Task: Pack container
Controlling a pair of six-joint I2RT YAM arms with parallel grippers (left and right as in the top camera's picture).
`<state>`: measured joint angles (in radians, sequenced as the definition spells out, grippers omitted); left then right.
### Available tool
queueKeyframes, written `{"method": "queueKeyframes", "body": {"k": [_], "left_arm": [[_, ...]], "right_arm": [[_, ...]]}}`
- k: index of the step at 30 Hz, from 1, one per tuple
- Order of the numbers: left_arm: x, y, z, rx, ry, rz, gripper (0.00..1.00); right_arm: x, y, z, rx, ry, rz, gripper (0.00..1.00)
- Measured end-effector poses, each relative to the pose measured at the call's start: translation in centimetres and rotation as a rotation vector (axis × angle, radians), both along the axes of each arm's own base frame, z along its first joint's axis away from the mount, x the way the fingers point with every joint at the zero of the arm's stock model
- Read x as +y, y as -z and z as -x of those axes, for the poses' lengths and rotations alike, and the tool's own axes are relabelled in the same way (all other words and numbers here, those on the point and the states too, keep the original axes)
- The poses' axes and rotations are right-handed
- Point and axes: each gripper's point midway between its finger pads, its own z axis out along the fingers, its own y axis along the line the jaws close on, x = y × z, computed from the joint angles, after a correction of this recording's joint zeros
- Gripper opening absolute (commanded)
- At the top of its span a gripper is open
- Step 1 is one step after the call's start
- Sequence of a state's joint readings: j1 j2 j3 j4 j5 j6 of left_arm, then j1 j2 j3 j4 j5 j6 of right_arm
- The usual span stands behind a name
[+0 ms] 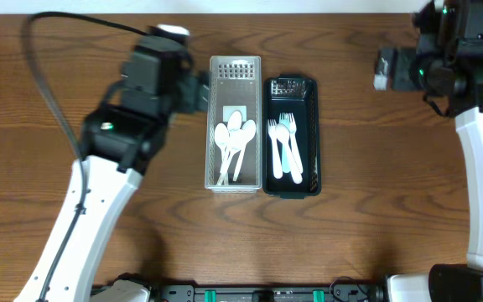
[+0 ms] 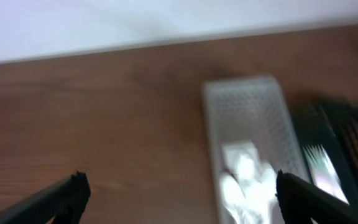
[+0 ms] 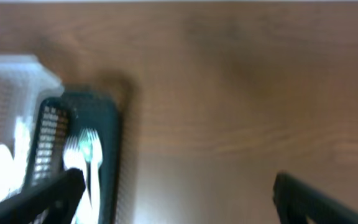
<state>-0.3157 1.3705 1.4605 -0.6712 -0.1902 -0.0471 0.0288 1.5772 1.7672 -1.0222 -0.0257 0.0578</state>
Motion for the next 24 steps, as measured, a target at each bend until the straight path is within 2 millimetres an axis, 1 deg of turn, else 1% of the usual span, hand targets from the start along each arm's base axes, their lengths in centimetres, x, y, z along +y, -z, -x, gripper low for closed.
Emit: {"method": "queueKeyframes", "body": {"k": [3,4,6,8,10,12,14,17,20,21,22,24], "left_arm": [[3.7,-1.9,-2.3,-0.102,-0.110,0.016,0.98],[4.7,-2.3,-3.0,-0.128,-0.141,0.019,0.98],[7.2,-2.4,-4.4,-0.159,-0.204,0.021,0.98],[9.1,-1.8,-5.3,-0.160,-0.251,0.014,0.98],[10.7,-0.8,-5.7,-0.136,-0.283,-0.005,0.98],[12.0,0.0,-6.0,-0.114,-0.306,-0.021,0.98],[12.5,0.5,-5.9,-0.102,-0.312,-0.032,0.98],[12.4,0.4,-5.7,-0.103,-0.301,-0.045,0.98],[12.3,0.2,-4.7,-0.112,-0.296,-0.048,0.98],[12.3,0.1,-4.0,-0.117,-0.294,-0.049,0.98],[12.3,0.1,-3.3,-0.118,-0.293,-0.050,0.98],[12.4,-0.4,-2.0,-0.155,-0.292,-0.048,0.98]], "right_arm": [[2.4,-3.2,-2.9,-0.183,-0.077,0.018,0.99],[3.5,-4.7,-3.9,-0.262,-0.113,0.030,0.99],[4.9,-6.4,-4.9,-0.347,-0.158,0.045,0.99],[6.0,-7.0,-5.2,-0.378,-0.191,0.056,0.99],[6.5,-6.5,-5.3,-0.367,-0.213,0.067,0.99],[6.6,-5.7,-5.4,-0.347,-0.223,0.082,0.99],[6.3,-4.8,-5.6,-0.321,-0.227,0.099,0.99],[5.5,-3.3,-4.9,-0.254,-0.228,0.145,0.99],[4.4,-2.9,-4.6,-0.241,-0.207,0.190,0.99],[3.8,-2.6,-4.2,-0.238,-0.197,0.205,0.99],[3.6,-2.5,-3.9,-0.234,-0.195,0.210,0.99],[2.8,-2.3,-2.8,-0.251,-0.177,0.221,0.99]]}}
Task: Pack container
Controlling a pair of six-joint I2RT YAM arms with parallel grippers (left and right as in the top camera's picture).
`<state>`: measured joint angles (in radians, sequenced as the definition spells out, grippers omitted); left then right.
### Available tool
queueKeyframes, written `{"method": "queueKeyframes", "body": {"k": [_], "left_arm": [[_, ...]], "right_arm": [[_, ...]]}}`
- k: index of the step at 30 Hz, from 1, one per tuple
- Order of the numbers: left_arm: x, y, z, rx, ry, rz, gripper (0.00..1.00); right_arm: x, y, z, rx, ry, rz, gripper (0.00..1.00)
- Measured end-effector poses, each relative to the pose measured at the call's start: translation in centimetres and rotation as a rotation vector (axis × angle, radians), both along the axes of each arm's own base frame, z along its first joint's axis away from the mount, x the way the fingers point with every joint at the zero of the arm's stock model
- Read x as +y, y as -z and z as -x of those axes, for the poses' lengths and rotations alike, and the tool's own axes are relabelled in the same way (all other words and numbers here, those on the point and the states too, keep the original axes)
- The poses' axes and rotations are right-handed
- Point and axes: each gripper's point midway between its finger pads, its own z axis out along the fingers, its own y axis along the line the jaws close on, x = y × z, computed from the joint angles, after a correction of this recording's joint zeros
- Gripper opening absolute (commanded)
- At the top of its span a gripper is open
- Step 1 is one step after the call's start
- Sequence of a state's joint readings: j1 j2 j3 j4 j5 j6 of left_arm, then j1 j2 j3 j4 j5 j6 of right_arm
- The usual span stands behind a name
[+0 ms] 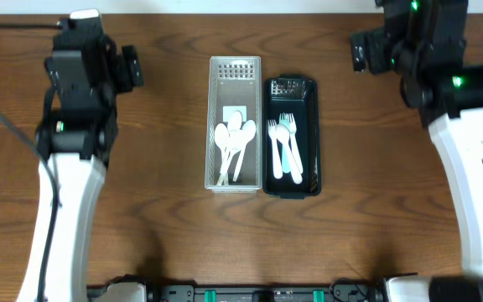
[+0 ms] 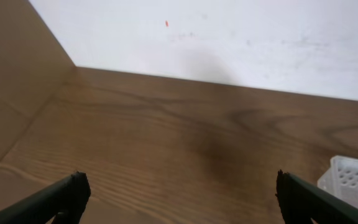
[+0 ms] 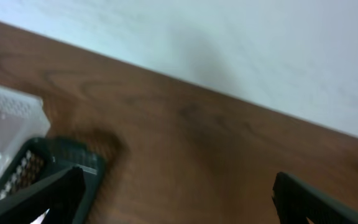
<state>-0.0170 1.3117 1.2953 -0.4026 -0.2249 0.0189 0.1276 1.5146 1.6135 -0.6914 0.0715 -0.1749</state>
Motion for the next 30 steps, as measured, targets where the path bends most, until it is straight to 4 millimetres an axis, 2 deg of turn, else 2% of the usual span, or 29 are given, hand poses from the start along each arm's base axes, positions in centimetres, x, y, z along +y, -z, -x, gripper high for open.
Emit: {"method": "queueKeyframes", "body": {"k": [3,6,7,11,16,18,21,30], "left_arm": [[0.0,-0.5,2.7,-0.077,0.002,-0.002,0.98],[-0.1,-0.8,5.7,-0.174,0.007,-0.001,0.98],[-0.3,-0.5,7.2,-0.200,0.013,0.000,0.98],[-1.2,1.6,12.3,-0.251,0.051,0.002,0.98],[-1.7,5.9,17.0,-0.245,0.087,0.003,0.98],[-1.6,7.5,18.1,-0.232,0.089,0.000,0.98],[-1.5,8.4,18.9,-0.240,0.089,0.000,0.98],[-1.5,8.1,19.1,-0.259,0.089,0.001,0.98]], "right_arm": [[-1.1,0.3,2.8,-0.048,0.020,0.007,0.99],[-1.7,1.0,6.7,-0.091,0.028,0.005,0.99],[-1.9,1.3,7.6,-0.104,0.029,0.003,0.99],[-2.4,4.0,11.9,-0.139,0.041,-0.016,0.99],[-3.0,9.3,16.1,-0.104,0.060,-0.027,0.99],[-3.2,11.3,17.6,-0.074,0.072,-0.036,0.99],[-3.4,12.8,18.9,-0.072,0.088,-0.059,0.99],[-3.5,13.1,19.3,-0.081,0.105,-0.084,0.99]]}}
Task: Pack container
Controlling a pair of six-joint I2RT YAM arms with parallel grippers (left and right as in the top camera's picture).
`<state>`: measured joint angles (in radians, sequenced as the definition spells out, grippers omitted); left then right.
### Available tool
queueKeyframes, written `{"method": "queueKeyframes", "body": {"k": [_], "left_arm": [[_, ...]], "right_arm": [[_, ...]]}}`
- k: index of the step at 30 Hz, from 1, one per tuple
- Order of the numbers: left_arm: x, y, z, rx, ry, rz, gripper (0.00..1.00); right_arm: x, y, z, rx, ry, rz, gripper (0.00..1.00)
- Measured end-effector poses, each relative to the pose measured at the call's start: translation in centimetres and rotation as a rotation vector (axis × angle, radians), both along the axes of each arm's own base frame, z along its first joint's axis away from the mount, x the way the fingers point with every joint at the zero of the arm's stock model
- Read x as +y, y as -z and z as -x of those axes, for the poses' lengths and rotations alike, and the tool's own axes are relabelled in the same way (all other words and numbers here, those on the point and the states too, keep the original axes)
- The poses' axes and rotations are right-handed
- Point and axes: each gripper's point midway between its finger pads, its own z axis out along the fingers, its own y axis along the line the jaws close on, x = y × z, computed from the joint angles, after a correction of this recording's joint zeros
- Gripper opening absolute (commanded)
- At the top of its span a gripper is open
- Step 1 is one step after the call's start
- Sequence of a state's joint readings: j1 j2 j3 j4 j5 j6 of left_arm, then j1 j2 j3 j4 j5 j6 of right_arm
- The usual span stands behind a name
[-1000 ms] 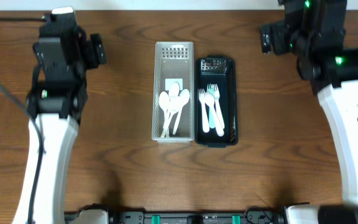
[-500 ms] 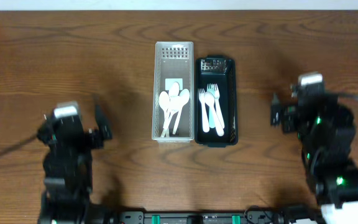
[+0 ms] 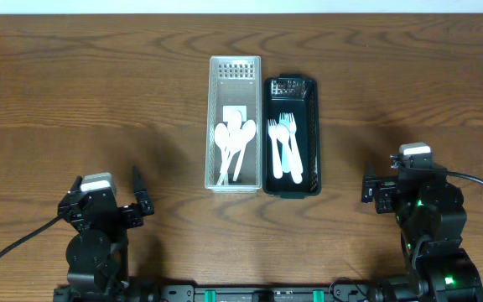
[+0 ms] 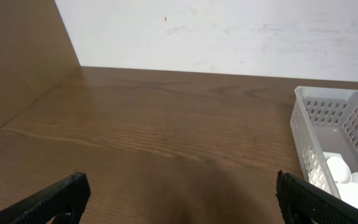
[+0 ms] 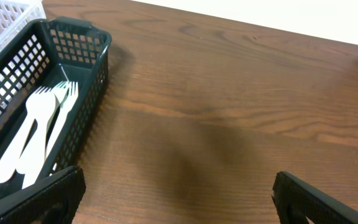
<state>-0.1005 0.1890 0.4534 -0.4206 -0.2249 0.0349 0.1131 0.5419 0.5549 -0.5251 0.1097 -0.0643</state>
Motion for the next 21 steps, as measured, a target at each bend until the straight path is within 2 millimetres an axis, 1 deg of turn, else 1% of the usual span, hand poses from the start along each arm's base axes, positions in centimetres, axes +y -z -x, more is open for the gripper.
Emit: {"method": "queueKeyframes", "body": {"k": [16,19,21], "left_arm": [[0.0,0.0,0.0,0.000,0.000,0.000,0.98],[0.0,0.0,0.0,0.000,0.000,0.000,0.98],[0.0,0.0,0.0,0.000,0.000,0.000,0.98]], "right_arm": [[0.0,0.1,0.1,0.007,0.001,-0.002,0.99],[0.0,0.9,1.0,0.045,-0.004,-0.001,0.99],[0.2,1.1,1.7,0.042,-0.020,-0.011,0.99]]}}
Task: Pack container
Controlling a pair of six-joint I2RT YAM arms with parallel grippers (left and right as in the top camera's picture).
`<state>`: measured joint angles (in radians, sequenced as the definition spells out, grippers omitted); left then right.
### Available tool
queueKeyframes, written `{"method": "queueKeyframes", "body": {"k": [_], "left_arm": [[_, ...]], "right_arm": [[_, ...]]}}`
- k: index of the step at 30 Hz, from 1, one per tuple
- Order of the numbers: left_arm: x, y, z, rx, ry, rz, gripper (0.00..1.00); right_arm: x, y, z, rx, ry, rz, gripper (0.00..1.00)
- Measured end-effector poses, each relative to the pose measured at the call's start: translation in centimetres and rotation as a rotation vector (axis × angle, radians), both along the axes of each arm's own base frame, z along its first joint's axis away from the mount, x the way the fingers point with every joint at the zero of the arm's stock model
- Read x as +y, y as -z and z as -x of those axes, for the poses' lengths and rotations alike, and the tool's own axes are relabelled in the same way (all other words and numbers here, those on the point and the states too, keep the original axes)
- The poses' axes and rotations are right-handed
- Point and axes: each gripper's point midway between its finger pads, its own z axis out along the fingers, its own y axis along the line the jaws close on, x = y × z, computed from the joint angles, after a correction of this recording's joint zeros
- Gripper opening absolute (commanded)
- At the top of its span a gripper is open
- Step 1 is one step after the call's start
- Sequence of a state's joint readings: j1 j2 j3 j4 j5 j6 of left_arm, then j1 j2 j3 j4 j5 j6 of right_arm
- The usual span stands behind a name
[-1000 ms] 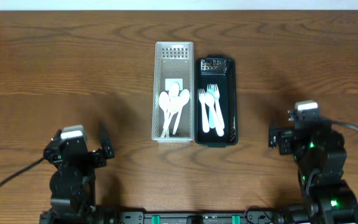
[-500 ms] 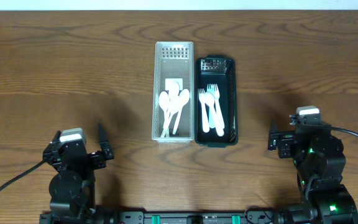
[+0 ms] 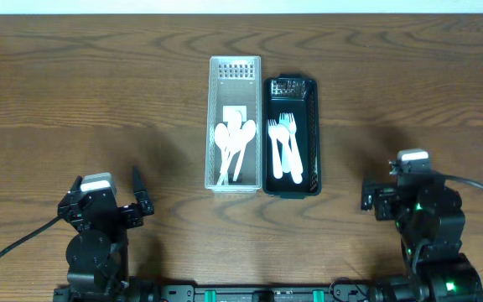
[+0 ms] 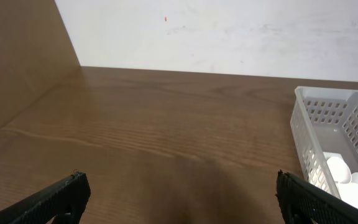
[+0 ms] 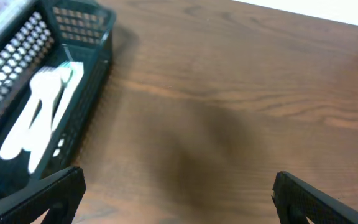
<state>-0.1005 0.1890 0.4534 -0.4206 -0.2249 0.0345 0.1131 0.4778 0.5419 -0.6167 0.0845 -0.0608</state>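
A clear perforated basket [image 3: 235, 84] at the table's middle holds several white spoons [image 3: 233, 144]. Touching its right side, a black basket [image 3: 292, 189] holds white forks [image 3: 284, 147]. My left gripper [image 4: 179, 190] is folded back at the front left, well short of the clear basket [image 4: 334, 137], open and empty. At the front right my right gripper [image 5: 179, 193] is open too, with bare wood between its fingers. The black basket [image 5: 73, 74] and its forks [image 5: 42, 118] lie to its left.
The wooden table [image 3: 392, 92] runs back to a white wall [image 4: 229, 31]. A brown cardboard panel [image 4: 17, 68] stands along the left side. Both arm bases sit at the front edge.
My right gripper has shifted slightly, so the black basket sits further left and blurred in its view. The left arm and both baskets' contents are unchanged.
My left arm was first stretched out beside the clear basket and the right arm was at the back right. Then both arms were at the table's far corners. After that both were folded at the front edge, open and empty, as they are now.
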Motion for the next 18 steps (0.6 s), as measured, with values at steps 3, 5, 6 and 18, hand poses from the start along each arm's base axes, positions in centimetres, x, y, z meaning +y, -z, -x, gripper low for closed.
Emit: {"method": "queueKeyframes", "body": {"k": [3,5,6,18], "left_arm": [[0.0,0.0,0.0,0.000,0.000,0.000,0.98],[0.0,0.0,0.0,-0.001,0.000,0.000,0.98],[0.0,0.0,0.0,0.000,0.000,0.000,0.98],[0.0,0.0,0.0,0.000,0.001,0.000,0.98]], "right_arm": [[0.3,-1.0,0.5,-0.108,-0.019,-0.024,0.99],[0.5,-2.0,0.4,-0.236,-0.028,-0.045,0.99],[0.5,-2.1,0.3,-0.280,-0.030,-0.051,0.99],[0.9,-0.2,-1.3,-0.580,-0.069,-0.013,0.99]]}}
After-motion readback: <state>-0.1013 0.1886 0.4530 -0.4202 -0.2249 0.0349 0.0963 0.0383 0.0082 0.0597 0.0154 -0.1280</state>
